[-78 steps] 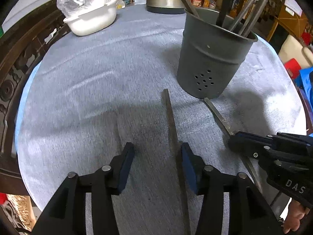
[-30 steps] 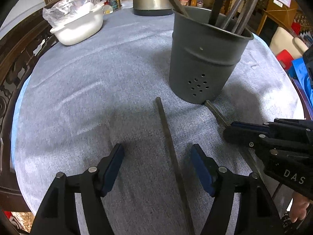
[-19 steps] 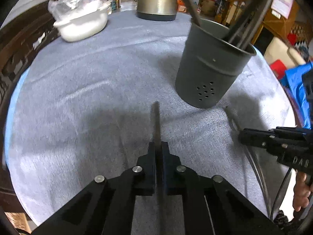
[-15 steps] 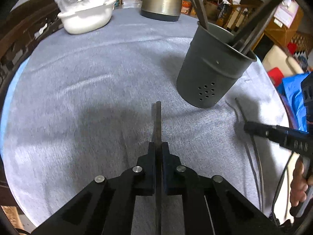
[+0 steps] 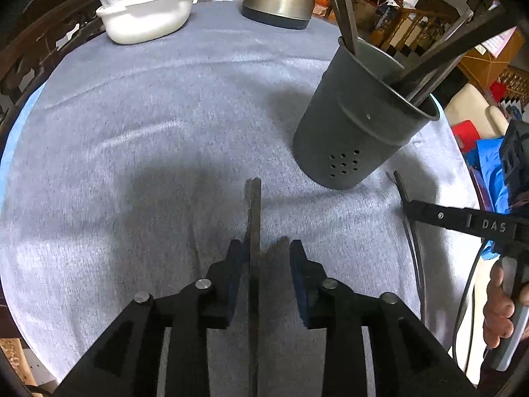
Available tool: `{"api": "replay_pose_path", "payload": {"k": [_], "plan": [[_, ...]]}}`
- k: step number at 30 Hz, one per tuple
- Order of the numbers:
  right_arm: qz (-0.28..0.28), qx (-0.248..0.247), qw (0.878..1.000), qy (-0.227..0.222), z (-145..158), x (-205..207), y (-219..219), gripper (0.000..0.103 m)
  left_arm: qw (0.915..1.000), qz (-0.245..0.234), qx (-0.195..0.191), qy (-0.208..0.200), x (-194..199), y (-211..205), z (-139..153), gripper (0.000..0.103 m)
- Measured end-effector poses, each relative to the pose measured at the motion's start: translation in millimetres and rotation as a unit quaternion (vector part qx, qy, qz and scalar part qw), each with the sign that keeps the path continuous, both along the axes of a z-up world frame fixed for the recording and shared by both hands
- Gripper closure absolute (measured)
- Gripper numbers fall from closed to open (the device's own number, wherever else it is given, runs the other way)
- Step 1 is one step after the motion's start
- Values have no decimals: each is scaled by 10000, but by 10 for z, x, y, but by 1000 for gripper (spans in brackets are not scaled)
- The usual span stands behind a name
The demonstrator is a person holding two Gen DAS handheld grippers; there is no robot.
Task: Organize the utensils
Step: 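Lift both held sticks over the holder cup and insert them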
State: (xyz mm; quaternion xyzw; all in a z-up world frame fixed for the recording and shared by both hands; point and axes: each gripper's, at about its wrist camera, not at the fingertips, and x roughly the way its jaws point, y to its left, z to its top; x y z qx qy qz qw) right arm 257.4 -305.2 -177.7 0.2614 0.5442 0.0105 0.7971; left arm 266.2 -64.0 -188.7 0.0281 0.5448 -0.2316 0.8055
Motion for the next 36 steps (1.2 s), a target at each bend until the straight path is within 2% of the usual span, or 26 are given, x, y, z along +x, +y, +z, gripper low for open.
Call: {"api": "replay_pose_path", "payload": {"k": [3, 8, 10, 11, 13, 14, 18, 21, 26, 30, 33, 36], "plan": [[35, -118, 9999, 59, -18, 64, 1, 83, 10000, 32, 25, -56, 78, -61, -4, 70], [189, -386, 9990, -141, -41, 154, 160, 82, 9999, 15, 1, -147, 121, -103, -19, 70], [342, -612, 9974, -191, -35, 145, 234, 83, 9997, 35, 83, -232, 98, -99, -10, 76], [413, -722, 9963, -200, -31, 150, 263, 84, 9994, 48, 163, -290, 94, -94, -7, 83], [445, -876, 9950, -190, -26, 148, 285, 93, 9991, 74, 240, -350, 83, -93, -9, 91], [451, -822, 9954, -200, -29, 131, 254, 95, 9991, 104, 231, -347, 84, -86, -9, 96], [411, -604, 9969, -303, -28, 63, 202, 96, 9991, 271, 71, -319, 50, 46, -14, 97], [432, -465, 9965, -551, 65, -13, 169, 96, 9983, 374, -44, -442, -18, 130, 56, 97], [415, -162, 9942, -979, 273, -140, 116, 96, 9951, 612, -369, -677, -132, 304, 274, 97], [449, -135, 9896, -1362, 463, -194, 136, 96, 9898, 783, -621, -1017, -265, 443, 527, 97], [463, -109, 9840, -1716, 625, -237, 162, 96, 9833, 840, -856, -1370, -325, 496, 766, 97], [477, -73, 9761, -2118, 825, -342, 180, 96, 9731, 858, -1128, -1815, -461, 564, 1039, 97]]}}
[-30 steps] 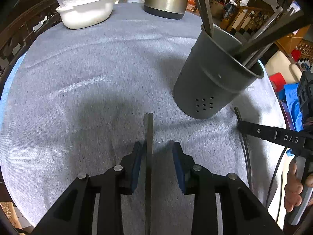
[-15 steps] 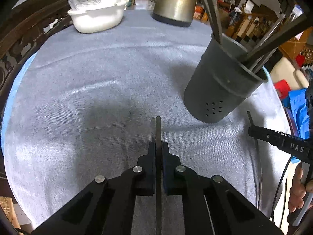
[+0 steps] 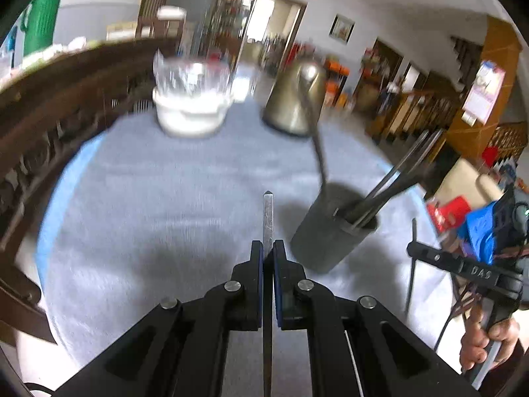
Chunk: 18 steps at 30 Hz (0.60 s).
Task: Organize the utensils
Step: 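Lift both held sticks over the holder cup and insert them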
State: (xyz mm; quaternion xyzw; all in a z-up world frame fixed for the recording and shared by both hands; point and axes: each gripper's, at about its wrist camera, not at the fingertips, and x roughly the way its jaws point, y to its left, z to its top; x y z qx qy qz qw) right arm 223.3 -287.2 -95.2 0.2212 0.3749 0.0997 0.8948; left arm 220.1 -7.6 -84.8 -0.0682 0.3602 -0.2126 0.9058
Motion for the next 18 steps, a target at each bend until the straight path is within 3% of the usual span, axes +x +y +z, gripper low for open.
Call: {"api": "replay_pose_path", "payload": {"k": [9, 18], "plan": [[-150, -15, 9939, -1091, 524, -350, 67, 96, 9922, 180, -656, -1046, -288, 126, 543, 97], [-379, -5, 9861, -1615, 805, -494, 53, 96, 9879, 206, -804, -1311, -386, 148, 802, 97]]}}
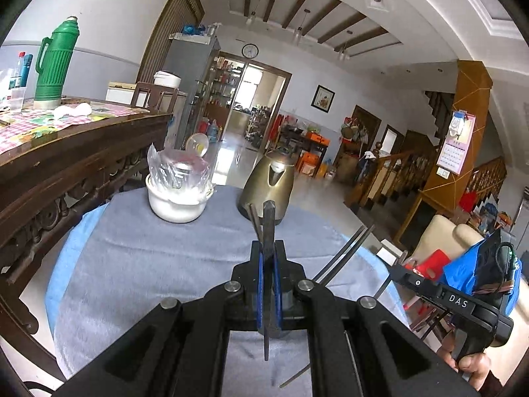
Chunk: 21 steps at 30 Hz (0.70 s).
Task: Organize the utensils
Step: 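Lift both held sticks over the holder cup and insert them, then lower both held sticks into the grey holder cup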
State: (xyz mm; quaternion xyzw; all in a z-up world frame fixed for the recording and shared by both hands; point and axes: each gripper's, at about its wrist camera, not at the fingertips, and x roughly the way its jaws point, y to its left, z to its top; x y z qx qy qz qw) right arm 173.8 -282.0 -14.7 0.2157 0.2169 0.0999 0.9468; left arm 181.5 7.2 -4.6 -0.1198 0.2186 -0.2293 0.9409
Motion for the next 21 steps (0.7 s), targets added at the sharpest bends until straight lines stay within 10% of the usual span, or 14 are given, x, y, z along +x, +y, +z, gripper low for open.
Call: {"api": "replay_pose_path", "payload": {"k": [21], "plan": [[-617, -377, 9910, -1122, 819, -118, -126, 96, 9931, 327, 97, -1123, -18, -19, 727, 97]]}}
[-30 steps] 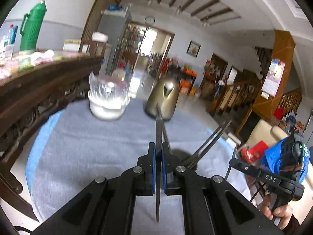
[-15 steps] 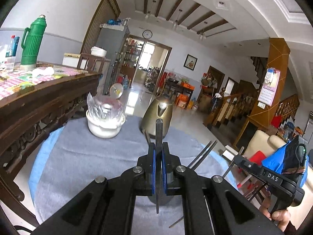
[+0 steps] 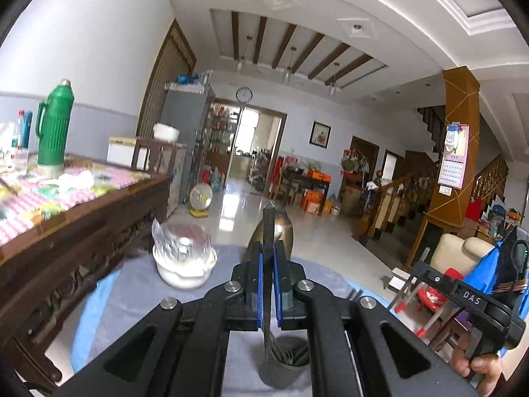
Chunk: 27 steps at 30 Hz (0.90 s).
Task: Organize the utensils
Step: 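Lower both held sticks into the grey holder cup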
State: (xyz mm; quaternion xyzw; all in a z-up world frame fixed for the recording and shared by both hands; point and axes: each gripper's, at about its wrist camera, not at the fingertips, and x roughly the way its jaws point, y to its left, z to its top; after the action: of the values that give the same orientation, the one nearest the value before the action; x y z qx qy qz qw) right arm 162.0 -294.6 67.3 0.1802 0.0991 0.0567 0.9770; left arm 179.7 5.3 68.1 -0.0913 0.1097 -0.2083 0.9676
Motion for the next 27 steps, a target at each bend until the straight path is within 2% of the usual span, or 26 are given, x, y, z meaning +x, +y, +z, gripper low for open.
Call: {"api": "replay_pose_path", "payload": {"k": [9, 18, 27], "plan": [[-409, -143, 9985, -337, 140, 107, 88, 96, 9994, -87, -181, -280, 188, -120, 112, 97], [-476, -319, 9983, -133, -67, 251, 227, 96, 9996, -221, -175, -20, 334, -327, -88, 97], [-493, -341, 9982, -37, -134, 284, 243, 96, 9997, -236, -62, 14, 273, -514, -149, 97]]}}
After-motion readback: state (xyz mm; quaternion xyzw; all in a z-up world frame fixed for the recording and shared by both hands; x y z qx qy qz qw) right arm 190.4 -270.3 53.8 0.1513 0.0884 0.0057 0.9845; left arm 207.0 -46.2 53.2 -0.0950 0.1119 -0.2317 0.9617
